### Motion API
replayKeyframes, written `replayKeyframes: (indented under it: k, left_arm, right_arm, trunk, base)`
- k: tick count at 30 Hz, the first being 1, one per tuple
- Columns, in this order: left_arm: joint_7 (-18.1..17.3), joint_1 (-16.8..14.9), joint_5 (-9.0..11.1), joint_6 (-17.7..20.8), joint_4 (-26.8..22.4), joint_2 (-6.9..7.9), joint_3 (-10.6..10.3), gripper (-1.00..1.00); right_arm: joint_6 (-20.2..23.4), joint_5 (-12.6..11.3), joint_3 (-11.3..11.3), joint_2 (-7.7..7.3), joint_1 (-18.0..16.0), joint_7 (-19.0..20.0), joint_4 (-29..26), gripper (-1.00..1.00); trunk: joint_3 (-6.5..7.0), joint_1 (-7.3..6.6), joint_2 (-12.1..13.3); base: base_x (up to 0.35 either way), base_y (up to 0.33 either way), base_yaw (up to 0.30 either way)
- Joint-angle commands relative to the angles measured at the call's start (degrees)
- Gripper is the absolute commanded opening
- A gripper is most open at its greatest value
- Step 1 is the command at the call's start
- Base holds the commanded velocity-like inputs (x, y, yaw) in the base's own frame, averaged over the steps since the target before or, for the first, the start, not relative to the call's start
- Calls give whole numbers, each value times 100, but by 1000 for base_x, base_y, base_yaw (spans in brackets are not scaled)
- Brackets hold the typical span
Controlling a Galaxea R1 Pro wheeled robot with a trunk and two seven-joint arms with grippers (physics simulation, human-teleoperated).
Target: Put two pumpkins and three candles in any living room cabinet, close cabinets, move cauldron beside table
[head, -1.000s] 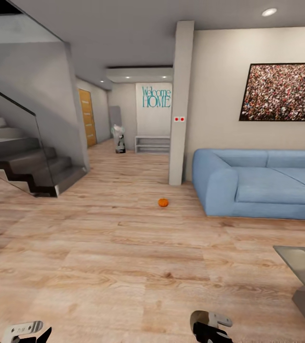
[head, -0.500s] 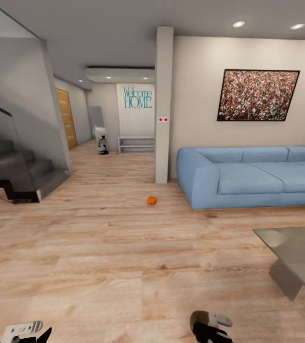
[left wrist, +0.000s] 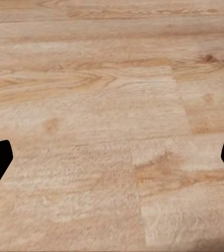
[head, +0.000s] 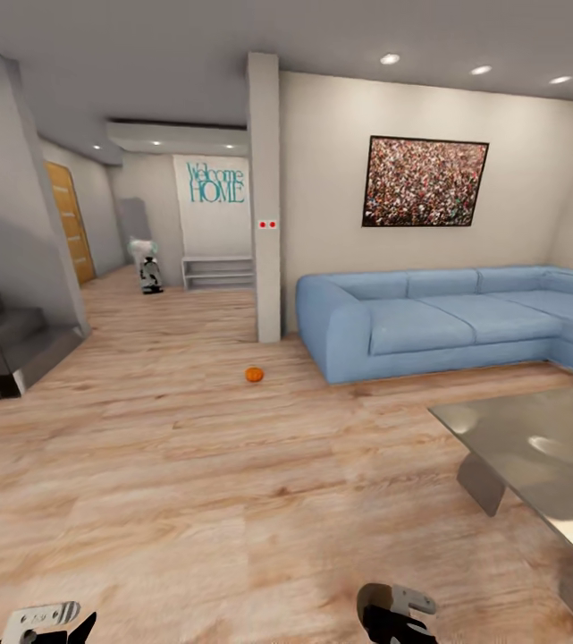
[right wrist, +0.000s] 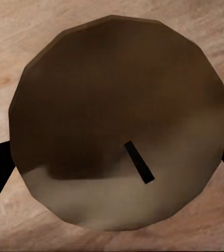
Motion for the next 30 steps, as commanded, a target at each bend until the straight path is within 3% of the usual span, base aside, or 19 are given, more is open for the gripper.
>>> replayKeyframes:
  k: [1,8,14,22,30]
  left_arm:
    - [-23,0,15,33,-6,-1,7,100]
    - [-19,0,9,30,-5,-3,7,100]
    - [-11,0,-13,25,-5,-12,6,100]
    - [-14,1,-27,14,1,-15,5,100]
    - [-14,1,-29,15,3,-15,4,100]
  right_arm:
    - [-28,-40,10,3,-6,1,4,-100]
    - [-28,-40,6,3,-6,-2,4,-100]
    - [-28,-46,3,-54,-6,-3,4,-100]
    - [-28,-47,7,-84,-6,-10,4,-100]
    - [-28,-45,10,-77,-6,-4,4,-100]
  trunk:
    - [-4,-1,-3]
    - [-4,-1,-3]
    - [-4,-1,-3]
    - [139,-177,318]
    - [283,-353,639]
  base:
    - [-34,246,-293]
    - [-11,254,-293]
    - [-1,69,-293]
    - [0,6,-268]
    - [0,0,-45]
